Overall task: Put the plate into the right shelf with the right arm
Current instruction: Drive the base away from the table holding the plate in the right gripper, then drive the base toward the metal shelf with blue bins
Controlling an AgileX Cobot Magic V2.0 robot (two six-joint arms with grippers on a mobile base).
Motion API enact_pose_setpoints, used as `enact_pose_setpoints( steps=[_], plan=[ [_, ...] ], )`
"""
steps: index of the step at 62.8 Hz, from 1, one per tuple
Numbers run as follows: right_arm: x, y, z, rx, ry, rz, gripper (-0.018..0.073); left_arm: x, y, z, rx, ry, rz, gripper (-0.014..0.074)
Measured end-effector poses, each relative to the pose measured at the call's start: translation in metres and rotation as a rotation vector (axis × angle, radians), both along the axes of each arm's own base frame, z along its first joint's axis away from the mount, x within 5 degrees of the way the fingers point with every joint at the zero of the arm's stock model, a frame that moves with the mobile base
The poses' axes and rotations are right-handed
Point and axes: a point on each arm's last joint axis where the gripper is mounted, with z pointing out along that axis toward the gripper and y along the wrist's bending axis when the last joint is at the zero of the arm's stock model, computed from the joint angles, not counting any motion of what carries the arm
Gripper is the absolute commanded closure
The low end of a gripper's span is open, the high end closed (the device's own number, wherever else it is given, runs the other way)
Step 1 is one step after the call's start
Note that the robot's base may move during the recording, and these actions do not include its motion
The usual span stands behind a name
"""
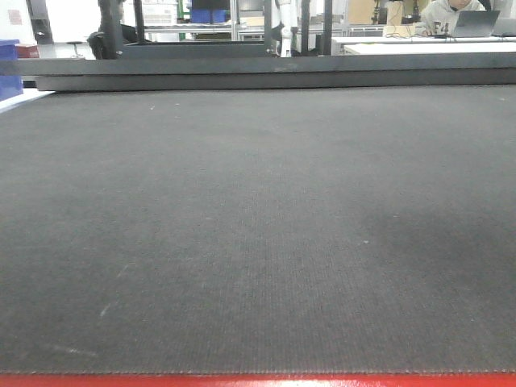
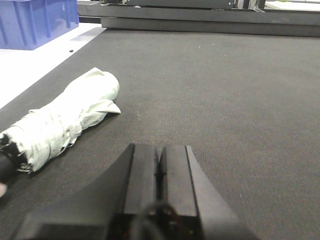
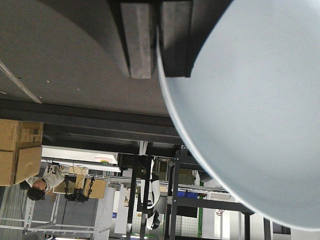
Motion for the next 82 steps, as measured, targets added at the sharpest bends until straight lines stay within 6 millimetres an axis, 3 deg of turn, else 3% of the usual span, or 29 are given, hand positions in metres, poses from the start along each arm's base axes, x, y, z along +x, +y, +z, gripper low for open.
enact_pose_setpoints(
  steps=[82],
  plan=[
    [0.0001,0.0,-0.0004,0.0,0.003,0.0,0.0508,0.0,0.0,0.0,0.0,0.0,0.0,0.0643]
  ],
)
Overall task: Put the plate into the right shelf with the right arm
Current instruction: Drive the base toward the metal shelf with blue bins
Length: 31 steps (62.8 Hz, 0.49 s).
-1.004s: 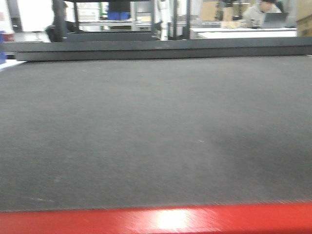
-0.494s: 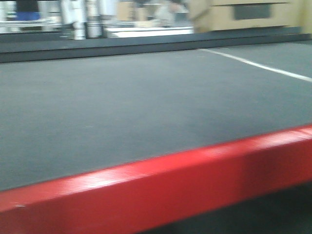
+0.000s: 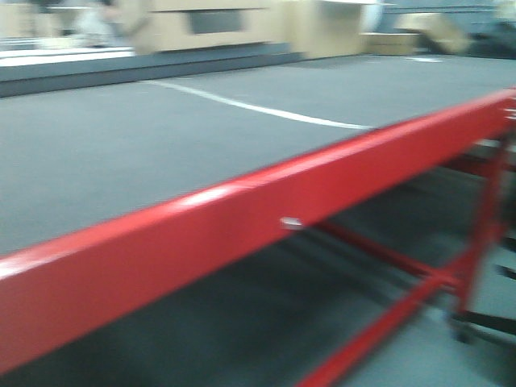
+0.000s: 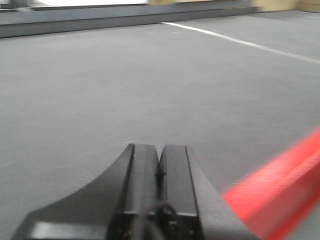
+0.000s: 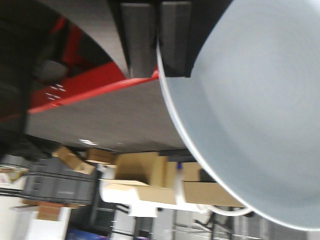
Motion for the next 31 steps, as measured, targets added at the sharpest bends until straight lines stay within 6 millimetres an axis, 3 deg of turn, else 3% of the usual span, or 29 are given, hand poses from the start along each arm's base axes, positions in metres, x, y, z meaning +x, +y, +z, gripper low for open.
enact_pose_setpoints(
  steps=[31],
  plan=[
    [0.0,0.0,0.0,0.0,0.0,0.0,0.0508,0.0,0.0,0.0,0.0,0.0,0.0,0.0643]
  ],
)
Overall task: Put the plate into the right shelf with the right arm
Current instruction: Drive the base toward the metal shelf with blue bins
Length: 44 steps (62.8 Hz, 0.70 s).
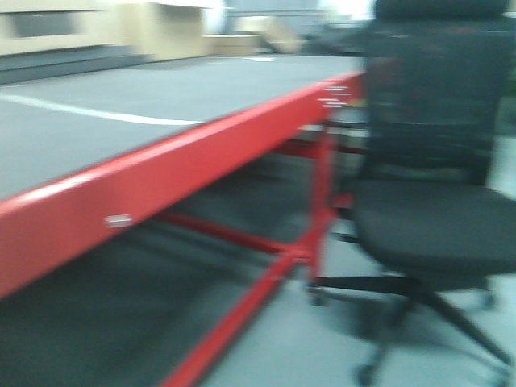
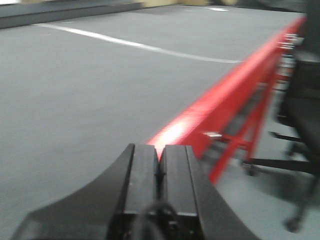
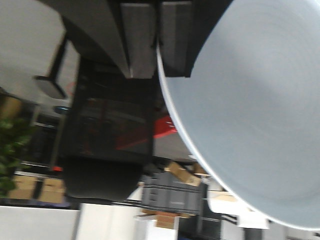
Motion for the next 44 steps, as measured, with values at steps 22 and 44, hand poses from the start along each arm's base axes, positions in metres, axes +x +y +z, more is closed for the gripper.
enact_pose_setpoints(
  steps=[22,44],
  plan=[
    [0.0,0.0,0.0,-0.003,0.0,-0.001,0.0508,0.0,0.0,0.0,0.0,0.0,0.0,0.0643],
    [0.0,0.0,0.0,-0.003,0.0,-0.001,0.0508,0.0,0.0,0.0,0.0,0.0,0.0,0.0643]
  ],
)
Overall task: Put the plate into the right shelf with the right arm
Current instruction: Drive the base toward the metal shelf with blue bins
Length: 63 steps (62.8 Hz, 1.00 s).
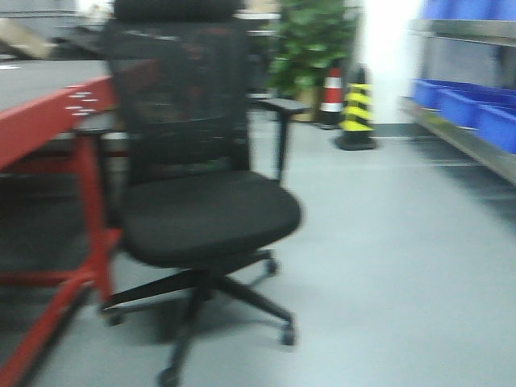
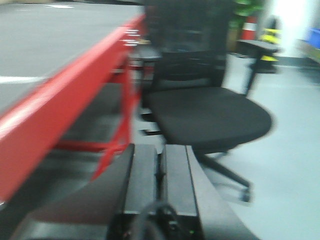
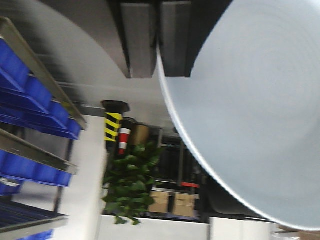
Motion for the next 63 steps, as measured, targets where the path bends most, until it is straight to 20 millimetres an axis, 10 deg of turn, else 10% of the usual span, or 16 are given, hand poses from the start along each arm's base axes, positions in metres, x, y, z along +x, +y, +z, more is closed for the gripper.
enact_pose_setpoints(
  steps=[63],
  plan=[
    [0.0,0.0,0.0,0.0,0.0,0.0,0.0508,0.0,0.0,0.0,0.0,0.0,0.0,0.0643]
  ],
)
